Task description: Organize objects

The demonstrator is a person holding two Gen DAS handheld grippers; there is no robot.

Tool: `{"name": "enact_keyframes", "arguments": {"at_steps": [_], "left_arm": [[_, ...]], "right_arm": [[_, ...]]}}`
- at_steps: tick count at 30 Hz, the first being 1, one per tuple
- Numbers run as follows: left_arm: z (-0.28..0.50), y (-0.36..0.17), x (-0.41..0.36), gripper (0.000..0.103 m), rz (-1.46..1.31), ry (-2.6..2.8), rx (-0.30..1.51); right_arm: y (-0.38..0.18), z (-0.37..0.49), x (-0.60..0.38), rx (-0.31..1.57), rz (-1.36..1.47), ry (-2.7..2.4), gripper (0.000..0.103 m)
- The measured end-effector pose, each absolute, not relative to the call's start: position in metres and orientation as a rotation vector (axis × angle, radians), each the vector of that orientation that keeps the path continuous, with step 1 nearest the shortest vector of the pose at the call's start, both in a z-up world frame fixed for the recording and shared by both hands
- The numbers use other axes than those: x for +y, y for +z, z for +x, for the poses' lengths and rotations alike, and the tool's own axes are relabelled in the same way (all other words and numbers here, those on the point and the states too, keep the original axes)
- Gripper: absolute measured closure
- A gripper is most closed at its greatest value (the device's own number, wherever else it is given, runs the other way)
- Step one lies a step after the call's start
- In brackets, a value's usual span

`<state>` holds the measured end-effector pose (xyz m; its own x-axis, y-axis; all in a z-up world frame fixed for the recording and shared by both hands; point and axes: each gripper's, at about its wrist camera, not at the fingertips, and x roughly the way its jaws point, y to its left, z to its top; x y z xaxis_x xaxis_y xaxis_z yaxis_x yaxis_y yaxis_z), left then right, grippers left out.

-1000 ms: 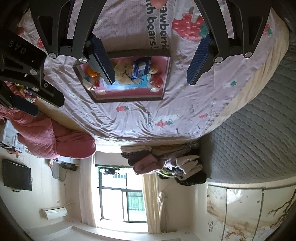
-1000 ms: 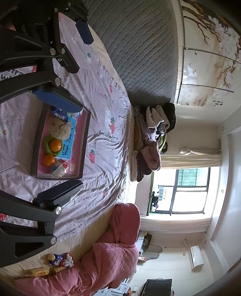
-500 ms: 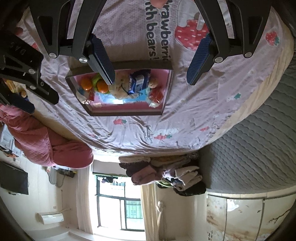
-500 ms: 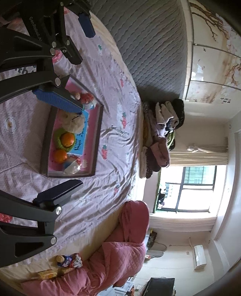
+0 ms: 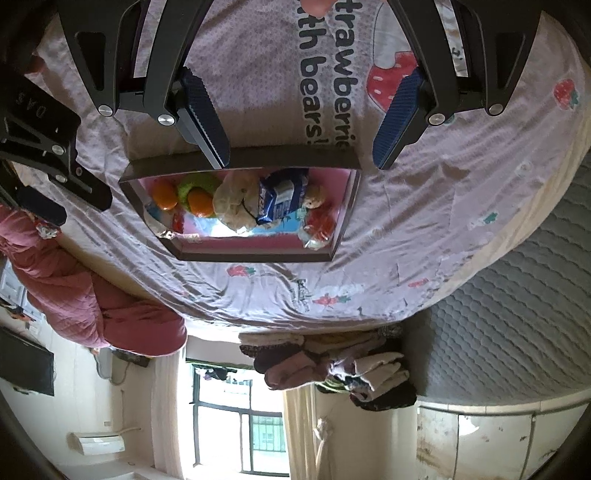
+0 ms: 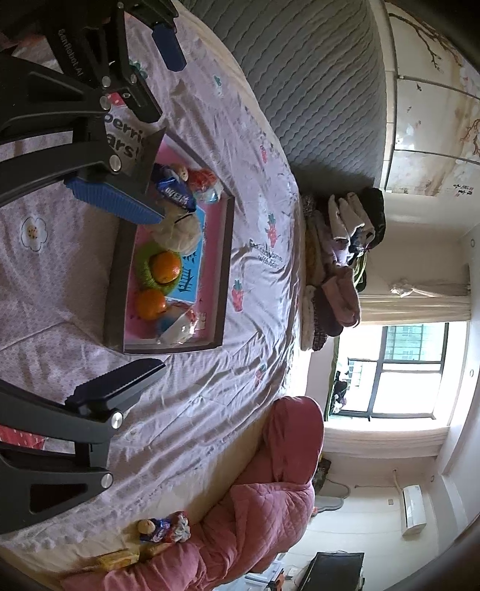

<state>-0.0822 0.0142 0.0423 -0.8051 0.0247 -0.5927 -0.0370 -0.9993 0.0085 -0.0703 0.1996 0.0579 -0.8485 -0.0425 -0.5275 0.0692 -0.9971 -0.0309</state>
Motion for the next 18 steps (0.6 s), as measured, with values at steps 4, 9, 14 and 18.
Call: {"name": "enact_keyframes", "arguments": {"at_steps": [4, 9, 14, 18], "left_arm": [[-0.087, 0.033, 0.015, 0.022, -0.991, 2.952, 0.028], [-0.089, 0.024, 0.015, 0.022, -1.020, 2.944, 0.027], [-0.091, 0.018, 0.017, 0.022, -1.037, 2.939, 0.041], [-0.094, 0.014, 0.018, 0.022, -1.049, 2.935, 0.055]], "right_arm": [[0.049, -0.072, 0.202, 0.064, 0.863, -2.959, 0.029], [0.041, -0.076, 0.205, 0.050, 0.890, -2.958, 0.029], [0.034, -0.079, 0.206, 0.040, 0.911, -2.955, 0.029], [0.029, -0.080, 0.208, 0.036, 0.926, -2.951, 0.029]]}}
